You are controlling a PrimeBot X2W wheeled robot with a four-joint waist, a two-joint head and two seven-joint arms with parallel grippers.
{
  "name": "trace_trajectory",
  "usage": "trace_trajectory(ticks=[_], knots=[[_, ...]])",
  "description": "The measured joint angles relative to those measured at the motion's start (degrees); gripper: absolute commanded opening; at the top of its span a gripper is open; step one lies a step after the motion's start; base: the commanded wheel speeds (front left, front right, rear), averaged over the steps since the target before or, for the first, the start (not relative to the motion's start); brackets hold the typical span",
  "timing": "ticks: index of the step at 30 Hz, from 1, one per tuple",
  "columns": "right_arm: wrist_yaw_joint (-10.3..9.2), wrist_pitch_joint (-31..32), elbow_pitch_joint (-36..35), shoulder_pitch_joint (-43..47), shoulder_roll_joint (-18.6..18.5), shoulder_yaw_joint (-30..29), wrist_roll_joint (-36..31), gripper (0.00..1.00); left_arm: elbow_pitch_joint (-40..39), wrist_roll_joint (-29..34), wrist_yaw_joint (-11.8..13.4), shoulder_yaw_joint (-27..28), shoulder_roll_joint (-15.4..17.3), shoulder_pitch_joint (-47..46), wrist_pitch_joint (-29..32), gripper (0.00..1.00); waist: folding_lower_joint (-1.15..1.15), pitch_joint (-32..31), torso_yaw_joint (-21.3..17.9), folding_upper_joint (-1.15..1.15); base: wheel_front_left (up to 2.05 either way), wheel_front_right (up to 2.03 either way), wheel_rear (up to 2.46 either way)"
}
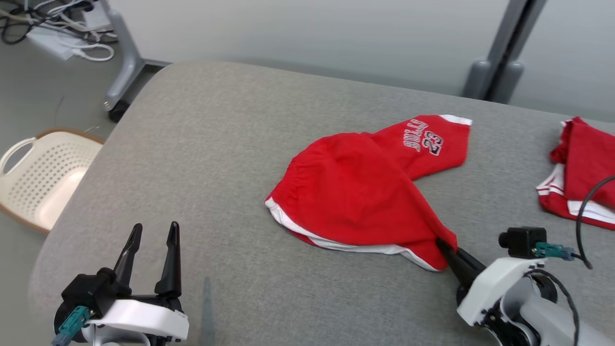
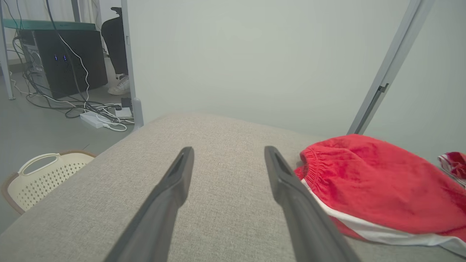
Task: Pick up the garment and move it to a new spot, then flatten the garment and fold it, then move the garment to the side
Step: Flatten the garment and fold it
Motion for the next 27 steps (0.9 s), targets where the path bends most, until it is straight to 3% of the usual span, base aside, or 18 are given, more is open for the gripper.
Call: trace_trajectory(ticks=[6,13,14,15,16,27], knots=[[0.00,5.99,-4.26,1.76,-4.70,0.44,3.31,0.00,-0.12,0.02,0.00,0.11,0.35,0.70,0.00,1.00,0.00,-0.93,-3.92,0.00,0.00,0.00,0.00],[0.00,17.51,-8.64,3.27,-8.35,-1.41,7.43,0.00,-0.24,0.10,0.00,0.05,0.15,0.93,0.00,1.00,0.00,-1.15,-7.95,0.00,0.00,0.00,0.00],[0.00,17.88,-9.04,3.15,-8.64,-1.98,7.26,0.18,-0.29,0.11,0.00,0.11,0.12,0.92,0.00,1.00,0.00,-1.10,-8.31,0.00,0.00,0.00,0.00],[0.00,18.06,-9.22,2.93,-8.73,-2.77,6.97,0.45,-0.32,0.11,0.00,0.15,0.08,0.92,0.00,1.00,0.00,-1.01,-8.60,0.00,0.00,0.00,0.00],[0.00,18.44,-9.13,2.57,-8.73,-3.37,6.55,0.97,-0.30,0.11,0.00,0.11,0.05,0.90,0.00,1.00,0.00,-0.90,-8.82,0.00,0.00,0.00,0.00],[0.00,10.32,-4.36,1.13,-6.00,-13.69,-2.63,1.00,0.23,0.16,0.00,0.29,-0.11,0.63,0.00,1.00,0.00,-1.09,-10.08,0.00,0.00,0.00,0.00]])
